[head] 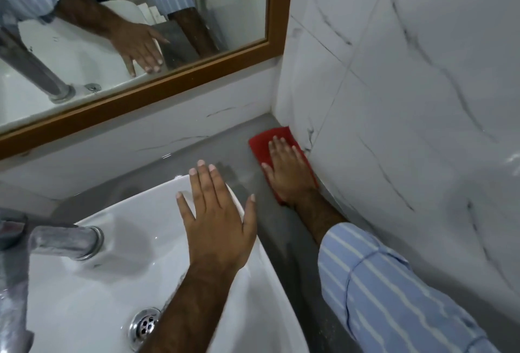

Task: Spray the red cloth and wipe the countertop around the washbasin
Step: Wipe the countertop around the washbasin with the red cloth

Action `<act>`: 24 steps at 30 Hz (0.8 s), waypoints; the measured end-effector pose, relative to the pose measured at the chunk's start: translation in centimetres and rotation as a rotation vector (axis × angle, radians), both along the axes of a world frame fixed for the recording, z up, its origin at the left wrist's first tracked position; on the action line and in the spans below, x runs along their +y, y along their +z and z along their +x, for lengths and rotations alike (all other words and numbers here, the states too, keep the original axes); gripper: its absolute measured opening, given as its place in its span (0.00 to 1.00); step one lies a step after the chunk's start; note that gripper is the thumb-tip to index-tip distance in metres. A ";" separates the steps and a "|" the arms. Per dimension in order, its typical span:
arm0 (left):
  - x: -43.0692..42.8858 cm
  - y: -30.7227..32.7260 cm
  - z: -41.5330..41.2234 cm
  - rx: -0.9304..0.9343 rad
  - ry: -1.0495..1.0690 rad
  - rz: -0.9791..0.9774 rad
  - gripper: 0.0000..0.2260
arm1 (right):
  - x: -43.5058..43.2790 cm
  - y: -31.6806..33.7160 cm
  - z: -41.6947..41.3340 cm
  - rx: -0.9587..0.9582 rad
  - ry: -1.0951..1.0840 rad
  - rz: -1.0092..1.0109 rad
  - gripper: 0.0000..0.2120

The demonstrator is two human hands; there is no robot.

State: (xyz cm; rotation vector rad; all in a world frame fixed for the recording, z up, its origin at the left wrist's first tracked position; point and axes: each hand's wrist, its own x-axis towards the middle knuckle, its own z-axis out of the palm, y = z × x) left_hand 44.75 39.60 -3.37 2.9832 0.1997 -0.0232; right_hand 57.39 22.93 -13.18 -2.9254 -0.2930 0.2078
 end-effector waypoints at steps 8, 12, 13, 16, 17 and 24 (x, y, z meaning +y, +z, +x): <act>0.0 0.4 -0.1 0.031 0.010 -0.017 0.40 | -4.3 0.4 -13.0 -0.020 -0.135 -0.013 0.32; -0.2 0.5 -0.2 0.012 0.018 -0.071 0.40 | -5.3 -0.3 -20.9 -0.001 -0.150 -0.084 0.33; -0.2 0.5 -0.2 0.007 0.020 -0.079 0.39 | -5.3 -0.5 -20.9 0.003 -0.145 -0.095 0.33; -0.3 0.2 -0.2 -0.012 0.012 -0.079 0.39 | -4.3 -0.4 -17.3 -0.041 -0.039 -0.088 0.32; -0.2 0.1 -0.2 -0.016 0.010 -0.078 0.39 | -3.7 -0.3 -15.4 -0.049 0.029 -0.083 0.32; -0.1 -0.6 -0.1 -0.023 0.007 -0.044 0.39 | -1.0 -0.3 -4.3 -0.024 0.215 -0.050 0.33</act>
